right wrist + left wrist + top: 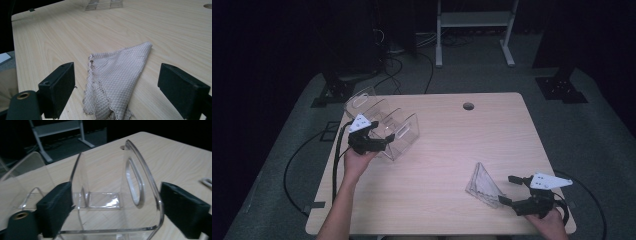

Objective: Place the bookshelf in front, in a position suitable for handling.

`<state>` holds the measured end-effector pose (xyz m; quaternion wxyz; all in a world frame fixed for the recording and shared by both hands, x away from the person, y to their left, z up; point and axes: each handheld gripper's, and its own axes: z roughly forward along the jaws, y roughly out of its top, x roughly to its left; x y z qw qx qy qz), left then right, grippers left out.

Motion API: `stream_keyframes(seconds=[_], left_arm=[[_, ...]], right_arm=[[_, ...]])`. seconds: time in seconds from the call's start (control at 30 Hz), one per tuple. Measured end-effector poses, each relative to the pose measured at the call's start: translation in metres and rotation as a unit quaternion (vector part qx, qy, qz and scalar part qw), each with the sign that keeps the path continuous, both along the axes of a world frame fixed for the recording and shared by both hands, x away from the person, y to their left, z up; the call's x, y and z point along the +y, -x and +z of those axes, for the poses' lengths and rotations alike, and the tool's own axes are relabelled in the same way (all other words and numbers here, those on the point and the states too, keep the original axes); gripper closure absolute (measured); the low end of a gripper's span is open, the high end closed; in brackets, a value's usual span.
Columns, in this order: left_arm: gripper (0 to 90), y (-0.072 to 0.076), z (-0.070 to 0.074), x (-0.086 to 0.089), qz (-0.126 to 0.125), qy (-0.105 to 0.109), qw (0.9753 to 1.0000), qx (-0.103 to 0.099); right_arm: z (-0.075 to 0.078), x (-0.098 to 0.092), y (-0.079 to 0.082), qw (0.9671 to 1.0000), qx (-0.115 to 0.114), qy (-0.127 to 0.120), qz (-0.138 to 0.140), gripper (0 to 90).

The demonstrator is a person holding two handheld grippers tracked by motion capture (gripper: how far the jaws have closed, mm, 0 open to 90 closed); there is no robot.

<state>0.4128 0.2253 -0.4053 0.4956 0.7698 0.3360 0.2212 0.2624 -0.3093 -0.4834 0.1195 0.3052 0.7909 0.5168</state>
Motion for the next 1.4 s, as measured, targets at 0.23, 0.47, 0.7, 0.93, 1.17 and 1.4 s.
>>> stream_keyframes(seconds=[0.23,0.47,0.7,0.93,1.17,1.4], left_arm=[[4.0,-0.001,0.000,0.004,0.019,-0.006,0.9998,-0.006],[2.3,-0.007,-0.005,0.004,0.014,0.002,0.9998,0.016],[6.9,-0.003,-0.008,0.002,0.011,0.009,0.9998,0.014],[6.8,0.005,-0.008,-0.006,0.007,0.003,0.9999,0.013],[6.8,0.017,-0.005,-0.021,-0.009,-0.013,0.9997,0.019],[6.8,0.031,-0.005,-0.034,-0.011,-0.016,0.9996,0.021]], right_arm=[[-0.001,-0.001,0.000,1.0000,0.001,-0.001,-0.003,13.9],[-0.002,0.001,-0.002,1.0000,0.005,0.003,-0.002,13.9],[-0.002,0.000,-0.002,0.9999,0.010,-0.001,-0.007,14.5],[-0.002,0.001,-0.002,0.9999,0.014,-0.005,-0.005,14.6],[0.000,-0.001,-0.004,0.9996,0.017,-0.013,-0.019,14.0],[0.004,-0.001,-0.008,0.9992,0.015,-0.026,-0.027,14.3]])
